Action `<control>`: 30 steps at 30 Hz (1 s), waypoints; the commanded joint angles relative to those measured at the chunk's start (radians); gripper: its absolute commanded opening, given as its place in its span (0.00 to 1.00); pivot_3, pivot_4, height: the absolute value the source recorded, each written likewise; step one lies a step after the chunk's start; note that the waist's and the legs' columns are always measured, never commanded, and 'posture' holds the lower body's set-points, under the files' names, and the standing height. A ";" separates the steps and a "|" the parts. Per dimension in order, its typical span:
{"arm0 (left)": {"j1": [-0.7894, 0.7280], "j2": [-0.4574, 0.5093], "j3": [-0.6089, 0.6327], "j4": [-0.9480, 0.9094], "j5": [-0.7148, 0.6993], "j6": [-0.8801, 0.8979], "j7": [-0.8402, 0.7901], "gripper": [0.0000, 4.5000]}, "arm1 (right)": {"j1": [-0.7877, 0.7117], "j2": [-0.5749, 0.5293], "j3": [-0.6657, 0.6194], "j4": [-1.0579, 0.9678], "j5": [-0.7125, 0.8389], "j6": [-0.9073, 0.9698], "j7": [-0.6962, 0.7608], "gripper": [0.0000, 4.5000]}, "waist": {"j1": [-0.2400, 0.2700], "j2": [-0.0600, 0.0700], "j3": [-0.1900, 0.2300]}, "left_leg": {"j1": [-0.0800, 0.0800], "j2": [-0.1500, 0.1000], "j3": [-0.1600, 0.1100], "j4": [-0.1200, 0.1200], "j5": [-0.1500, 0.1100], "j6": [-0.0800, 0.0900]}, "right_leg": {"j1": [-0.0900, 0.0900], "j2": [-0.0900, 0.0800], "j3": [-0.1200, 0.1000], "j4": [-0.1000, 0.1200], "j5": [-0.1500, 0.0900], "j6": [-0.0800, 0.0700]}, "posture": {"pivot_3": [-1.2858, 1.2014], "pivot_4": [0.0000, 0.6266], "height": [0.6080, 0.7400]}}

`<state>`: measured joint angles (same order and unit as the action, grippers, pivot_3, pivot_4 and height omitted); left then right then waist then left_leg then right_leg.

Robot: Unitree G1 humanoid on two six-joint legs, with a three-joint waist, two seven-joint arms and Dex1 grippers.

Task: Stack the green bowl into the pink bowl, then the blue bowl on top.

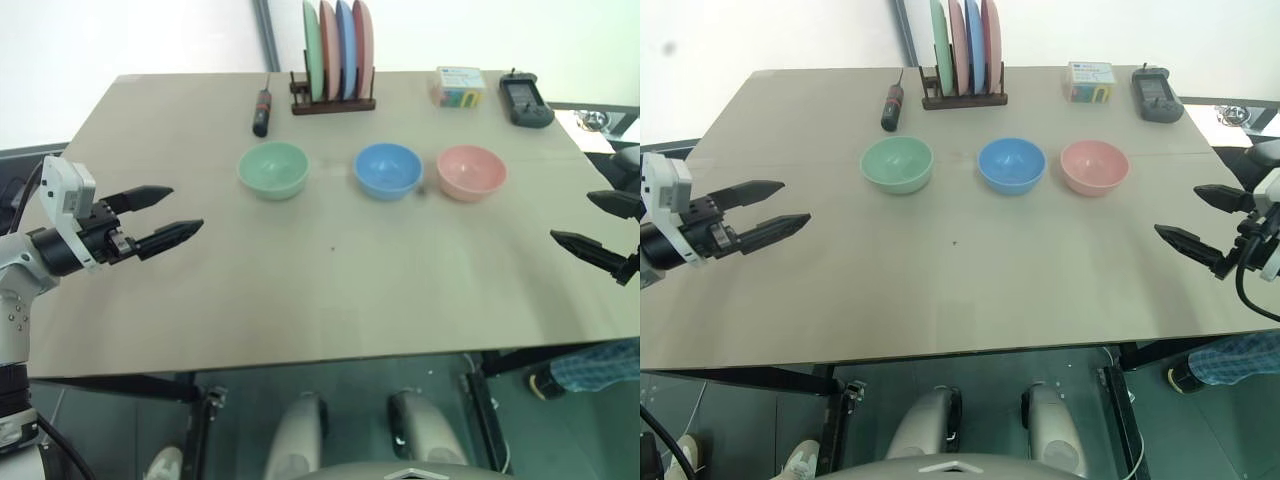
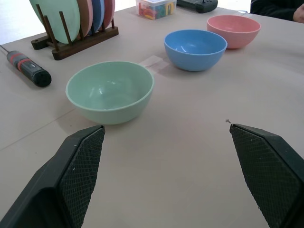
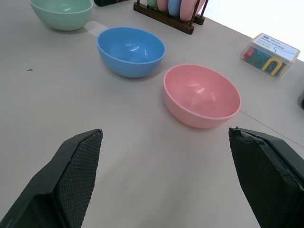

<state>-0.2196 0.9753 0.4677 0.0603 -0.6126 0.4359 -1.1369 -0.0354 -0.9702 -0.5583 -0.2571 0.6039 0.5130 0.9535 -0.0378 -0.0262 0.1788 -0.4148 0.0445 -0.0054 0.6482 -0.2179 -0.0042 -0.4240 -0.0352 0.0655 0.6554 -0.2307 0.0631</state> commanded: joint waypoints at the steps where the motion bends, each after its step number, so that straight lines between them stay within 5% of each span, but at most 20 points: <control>1: -0.013 0.008 0.010 -0.031 -0.023 0.014 0.000 1.00 | -0.026 -0.004 0.002 -0.019 0.004 -0.002 -0.012 0.99 | 0.000 0.000 0.000 | 0.000 0.000 0.000 0.000 0.000 0.000 | 0.000 0.000 0.000 0.000 0.000 0.000 | 0.52 0.24 1.00; 9: -0.031 -0.035 -0.016 -0.104 -0.052 0.066 0.034 1.00 | -0.081 0.029 0.084 -0.018 -0.042 -0.037 -0.063 0.99 | 0.000 0.000 0.000 | 0.000 0.000 0.000 0.000 0.000 0.000 | 0.000 0.000 0.000 0.001 0.000 0.000 | 0.52 0.24 1.00; 14: -0.049 -0.096 -0.072 -0.197 -0.096 0.099 0.059 1.00 | -0.230 0.036 0.300 0.058 -0.186 -0.040 -0.122 0.99 | -0.004 0.000 0.000 | 0.000 0.000 0.000 0.001 0.000 0.000 | 0.000 0.000 0.000 0.001 0.001 0.000 | 0.52 0.24 1.00; 22: -0.033 -0.286 -0.178 -0.394 -0.136 0.089 0.178 1.00 | -0.736 0.302 0.676 0.723 -0.544 -0.238 -0.261 0.99 | -0.014 0.000 0.001 | -0.001 0.000 0.001 0.002 0.000 0.000 | -0.001 0.001 0.003 0.002 0.005 0.000 | 0.52 0.24 1.00; 28: 0.004 -0.293 -0.148 -0.449 -0.164 0.091 0.187 1.00 | -0.971 0.413 0.766 1.194 -0.695 -0.501 -0.286 0.99 | -0.004 0.001 0.002 | -0.002 -0.001 0.000 0.000 0.000 0.000 | -0.002 0.001 0.002 0.002 0.005 0.000 | 0.52 0.24 1.00; 30: 0.017 -0.286 -0.137 -0.467 -0.175 0.097 0.194 1.00 | -1.010 0.425 0.783 1.283 -0.731 -0.551 -0.279 0.82 | -0.004 0.001 0.002 | -0.003 -0.001 0.000 -0.001 0.000 0.000 | -0.002 0.001 0.002 0.001 0.005 0.000 | 0.52 0.24 1.00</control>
<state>-0.2068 0.6755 0.2955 -0.3490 -0.7583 0.5407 -0.9484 -1.0058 -0.5353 0.2226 0.9794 -0.0966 0.0231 0.6791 -0.0418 -0.0256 0.1804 -0.4176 0.0433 -0.0050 0.6478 -0.2178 -0.0043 -0.4264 -0.0349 0.0672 0.6559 -0.2254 0.0628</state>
